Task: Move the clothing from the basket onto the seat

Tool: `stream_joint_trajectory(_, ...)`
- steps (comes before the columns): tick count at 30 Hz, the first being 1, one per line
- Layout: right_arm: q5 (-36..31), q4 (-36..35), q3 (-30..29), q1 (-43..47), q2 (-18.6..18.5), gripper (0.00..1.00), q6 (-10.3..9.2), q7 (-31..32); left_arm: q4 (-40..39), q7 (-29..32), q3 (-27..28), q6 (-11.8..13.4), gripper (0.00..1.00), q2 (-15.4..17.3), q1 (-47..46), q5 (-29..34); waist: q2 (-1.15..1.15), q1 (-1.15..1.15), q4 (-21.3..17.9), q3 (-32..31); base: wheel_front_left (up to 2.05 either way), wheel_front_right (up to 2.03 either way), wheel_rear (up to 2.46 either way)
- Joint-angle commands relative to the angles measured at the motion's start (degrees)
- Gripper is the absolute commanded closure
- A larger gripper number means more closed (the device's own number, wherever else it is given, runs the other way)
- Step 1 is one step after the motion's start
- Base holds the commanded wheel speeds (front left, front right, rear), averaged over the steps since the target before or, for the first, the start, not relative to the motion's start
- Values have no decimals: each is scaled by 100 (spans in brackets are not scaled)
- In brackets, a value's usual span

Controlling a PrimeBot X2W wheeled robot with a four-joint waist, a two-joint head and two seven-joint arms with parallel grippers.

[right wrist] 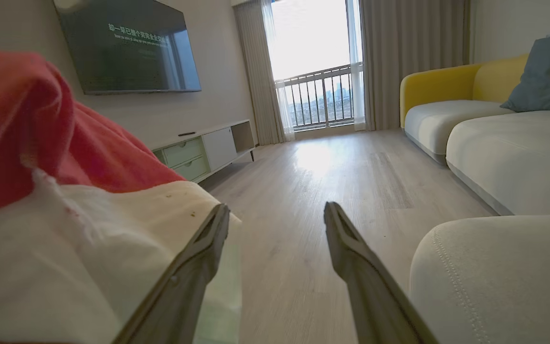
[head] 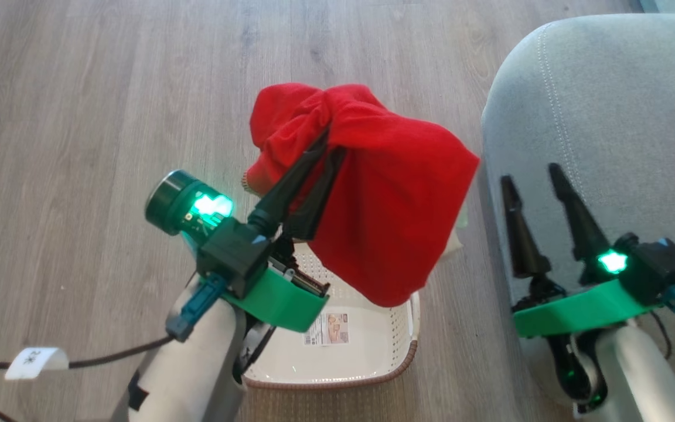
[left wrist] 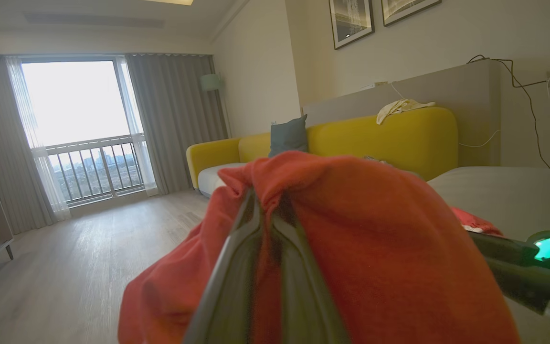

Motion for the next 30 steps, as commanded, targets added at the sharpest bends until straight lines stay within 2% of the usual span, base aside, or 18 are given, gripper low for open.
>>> stream_joint_trajectory(1, 191, -323, 290, -78, -154, 0, -2, 1, -179, -27, 273, 16, 100, 37, -240, -13, 0, 0, -19, 5, 0, 0, 0)
stream_joint_trajectory(10, 517, -1204, 1708, -52, -1267, 0, -2, 1, 22, -27, 503, -111, 100, 37, -304, 144, 0, 0, -145, 62, 0, 0, 0)
stream_joint_trajectory(15, 458, -1377, 2266, -129, -1627, 0, -2, 1, 64, -27, 552, -181, 100, 37, -336, 201, 0, 0, -172, 84, 0, 0, 0)
stream_joint_trajectory(20, 258, -1279, 2292, -220, -1625, 0, -2, 1, 73, -27, 479, -227, 100, 37, -341, 256, 0, 0, -158, 73, 0, 0, 0)
stream_joint_trajectory(30, -55, -1001, 2171, -325, -1389, 0, -2, 1, 97, -27, -175, -272, 100, 37, -283, 420, 0, 0, 53, 5, 0, 0, 0)
